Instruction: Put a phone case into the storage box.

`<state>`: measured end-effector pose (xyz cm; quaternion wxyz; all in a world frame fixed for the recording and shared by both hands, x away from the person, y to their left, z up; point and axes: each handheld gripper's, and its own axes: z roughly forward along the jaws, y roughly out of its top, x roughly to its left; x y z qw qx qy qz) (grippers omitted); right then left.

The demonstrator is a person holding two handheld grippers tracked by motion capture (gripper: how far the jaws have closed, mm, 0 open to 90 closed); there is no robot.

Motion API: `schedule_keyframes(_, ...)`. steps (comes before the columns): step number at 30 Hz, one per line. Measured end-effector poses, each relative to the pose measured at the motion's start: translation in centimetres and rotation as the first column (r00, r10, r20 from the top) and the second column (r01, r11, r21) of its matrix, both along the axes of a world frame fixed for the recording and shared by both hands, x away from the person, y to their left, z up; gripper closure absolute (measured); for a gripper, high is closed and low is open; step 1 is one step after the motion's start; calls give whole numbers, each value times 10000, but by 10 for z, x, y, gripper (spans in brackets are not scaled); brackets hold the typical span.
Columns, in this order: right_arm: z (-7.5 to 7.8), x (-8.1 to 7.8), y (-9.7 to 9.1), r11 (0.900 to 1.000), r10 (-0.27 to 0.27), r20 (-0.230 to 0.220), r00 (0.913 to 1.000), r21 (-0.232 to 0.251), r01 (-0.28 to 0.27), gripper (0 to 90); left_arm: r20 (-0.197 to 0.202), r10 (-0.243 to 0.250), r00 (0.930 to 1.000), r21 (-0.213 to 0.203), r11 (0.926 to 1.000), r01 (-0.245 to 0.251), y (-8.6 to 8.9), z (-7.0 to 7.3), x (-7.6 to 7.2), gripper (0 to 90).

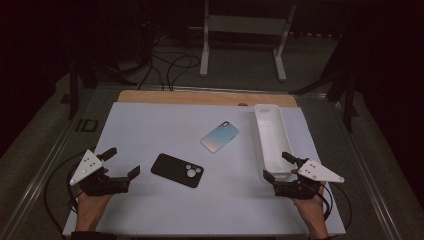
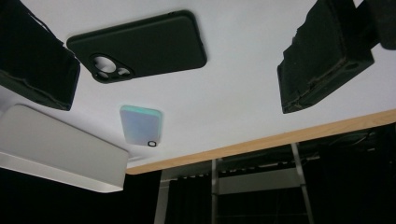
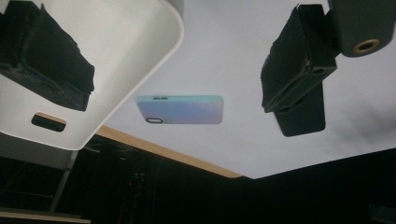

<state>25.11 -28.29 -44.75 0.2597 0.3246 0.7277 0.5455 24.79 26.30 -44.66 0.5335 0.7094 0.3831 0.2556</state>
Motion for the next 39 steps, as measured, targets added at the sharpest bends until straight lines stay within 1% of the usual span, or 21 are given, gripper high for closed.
schedule_keyframes(6,0,1,-1,9999,-145,-10,9999,26,145,83,-72,14,10000,61,10000,-14,-1,-1,1,0)
schedule_keyframes(8,0,1,1,9994,-330,1,9995,-40,330,76,-112,50,9999,65,10000,-49,-1,-3,2,0)
schedule_keyframes(12,0,1,1,9994,-351,-14,9994,-53,351,76,-117,144,9998,-54,9999,-145,1,-3,2,0)
schedule_keyframes(18,1,1,2,9993,-360,10,9994,22,360,76,-154,133,9998,3,9999,-133,-3,-2,3,0)
schedule_keyframes(21,1,3,3,9991,-384,-52,9992,151,385,76,-220,68,9997,30,10000,-67,-8,0,4,0)
schedule_keyframes(22,1,3,3,9991,-384,-52,9992,151,385,76,-252,52,9997,54,10000,-51,-9,0,5,0)
schedule_keyframes(24,2,3,4,9992,-364,-44,9993,139,364,76,-333,-130,9994,30,9999,131,-15,4,6,0)
schedule_keyframes(29,2,4,6,9993,-376,-87,9993,75,377,76,-318,-213,9993,65,9997,215,-21,9,9,0)
schedule_keyframes(31,2,5,6,9993,-378,-87,9992,74,379,76,-403,-218,9989,47,9997,221,-25,11,12,0)
schedule_keyframes(35,3,5,8,9993,-370,-107,9993,42,371,76,-496,-109,9987,294,9995,124,-34,15,18,0)
schedule_keyframes(39,3,5,9,9994,-350,-120,9993,13,350,76,-409,-143,9991,410,9990,160,-47,20,26,0)
